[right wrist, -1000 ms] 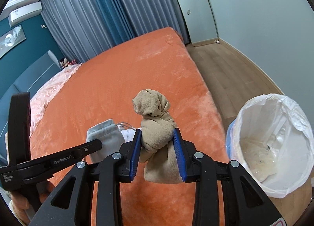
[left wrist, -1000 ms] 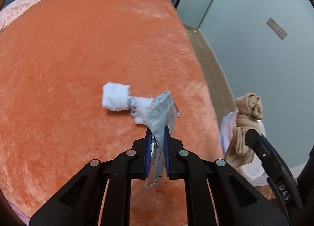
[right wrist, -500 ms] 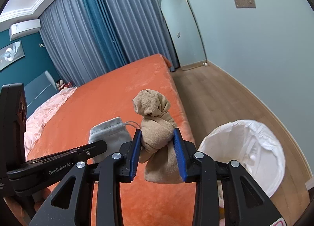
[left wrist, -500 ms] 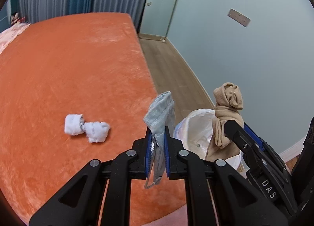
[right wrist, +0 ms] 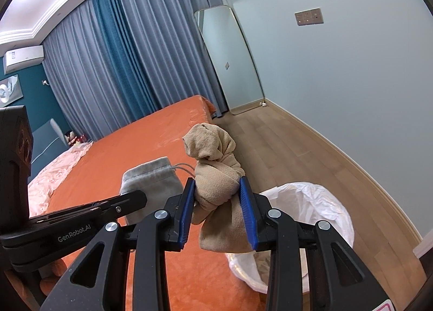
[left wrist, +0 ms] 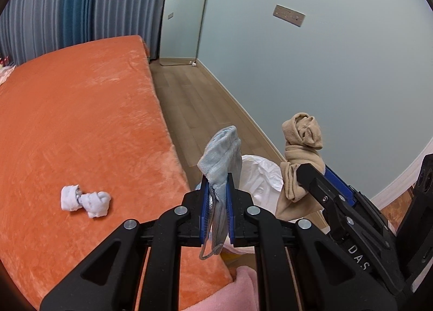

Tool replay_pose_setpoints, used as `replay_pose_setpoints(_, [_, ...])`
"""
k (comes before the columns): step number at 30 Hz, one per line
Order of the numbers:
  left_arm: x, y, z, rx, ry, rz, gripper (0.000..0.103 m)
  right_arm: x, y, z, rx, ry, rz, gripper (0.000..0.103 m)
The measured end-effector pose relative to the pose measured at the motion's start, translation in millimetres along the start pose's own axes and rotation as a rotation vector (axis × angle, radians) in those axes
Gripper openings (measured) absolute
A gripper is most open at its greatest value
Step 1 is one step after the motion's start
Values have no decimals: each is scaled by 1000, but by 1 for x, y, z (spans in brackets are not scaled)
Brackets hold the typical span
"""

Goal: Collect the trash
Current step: 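Carry pouch and stocking to the bin and open both tools over it, then move both tools back over the white socks on the bed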

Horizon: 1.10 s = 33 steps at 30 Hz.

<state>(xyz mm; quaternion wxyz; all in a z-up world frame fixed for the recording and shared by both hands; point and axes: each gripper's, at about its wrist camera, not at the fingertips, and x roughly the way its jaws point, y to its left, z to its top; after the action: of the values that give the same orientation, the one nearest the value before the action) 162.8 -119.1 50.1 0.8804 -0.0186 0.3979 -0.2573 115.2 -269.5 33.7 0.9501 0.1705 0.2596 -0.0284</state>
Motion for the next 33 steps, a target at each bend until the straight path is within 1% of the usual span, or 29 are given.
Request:
replay_pose_setpoints(10, [12,-36,7,52,3,-52,11,-8,-25,4,17,-23,-51,32])
replay_pose_setpoints(18, [23,-53,15,67,2,-89,12,-11,-34,7,21,-35,-82,33])
replay_pose_setpoints(19, [24,-54,16,65,4,-98,14,-11,-35,7,21,-33,-83,35])
replay_pose_setpoints(21, [27,-55,18,58,1,-117,15,-9,-36,9,21,-32,-92,36])
replay_pose_setpoints(23, [31,-59,21,64,-5,-105,26,-9,-38,10,26,-36,-110,39])
replay_pose_setpoints(26, [36,-58,25,52,-6,-94,33,-9,-43,12,42,-43,-119,46])
replay_pose_setpoints(28, [38,-56,27,36,-8,-89,41,-11,-46,13,39,-47,-124,48])
replay_pose_setpoints(33, [40,-52,26,24,-7,-73,42,-11,-48,10,32,-38,-127,48])
